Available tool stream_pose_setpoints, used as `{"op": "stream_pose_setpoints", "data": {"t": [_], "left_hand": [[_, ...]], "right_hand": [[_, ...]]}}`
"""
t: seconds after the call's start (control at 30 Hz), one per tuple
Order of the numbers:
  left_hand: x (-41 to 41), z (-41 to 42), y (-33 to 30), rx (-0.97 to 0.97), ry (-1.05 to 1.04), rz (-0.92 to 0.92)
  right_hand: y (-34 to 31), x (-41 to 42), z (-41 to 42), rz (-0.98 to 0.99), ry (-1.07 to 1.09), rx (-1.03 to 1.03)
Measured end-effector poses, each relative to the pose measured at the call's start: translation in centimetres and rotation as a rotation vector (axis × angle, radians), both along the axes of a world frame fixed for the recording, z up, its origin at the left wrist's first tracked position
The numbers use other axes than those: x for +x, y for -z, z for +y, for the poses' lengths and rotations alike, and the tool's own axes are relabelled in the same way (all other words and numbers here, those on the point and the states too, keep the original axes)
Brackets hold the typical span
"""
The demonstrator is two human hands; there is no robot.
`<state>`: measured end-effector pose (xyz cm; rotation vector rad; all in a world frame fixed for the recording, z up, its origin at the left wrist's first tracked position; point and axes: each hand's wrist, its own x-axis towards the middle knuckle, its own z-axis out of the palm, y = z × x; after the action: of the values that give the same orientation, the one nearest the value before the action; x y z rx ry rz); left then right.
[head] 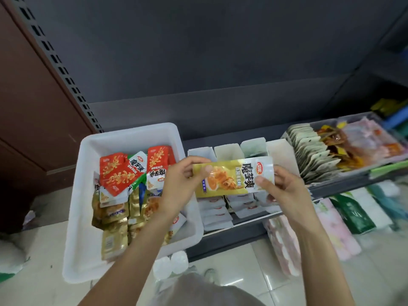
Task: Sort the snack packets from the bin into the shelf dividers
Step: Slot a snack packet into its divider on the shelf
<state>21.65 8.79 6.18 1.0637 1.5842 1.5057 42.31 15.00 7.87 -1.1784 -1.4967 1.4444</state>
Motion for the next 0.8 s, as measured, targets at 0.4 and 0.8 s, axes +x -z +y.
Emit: {"op": "stream_pose_setpoints", "data": {"t": [0.4, 0.8], "left_hand": [[4.1, 4.9, 5.1, -0.202, 0.239, 1.405], [3.6, 5.2, 6.6, 0.016, 0.238, 1.423]], "right_hand": [[0.8, 2.5, 5.0, -0.286, 0.274, 0.577], [6.8, -3.9, 8.0, -1.15, -0.391, 1.075]]}}
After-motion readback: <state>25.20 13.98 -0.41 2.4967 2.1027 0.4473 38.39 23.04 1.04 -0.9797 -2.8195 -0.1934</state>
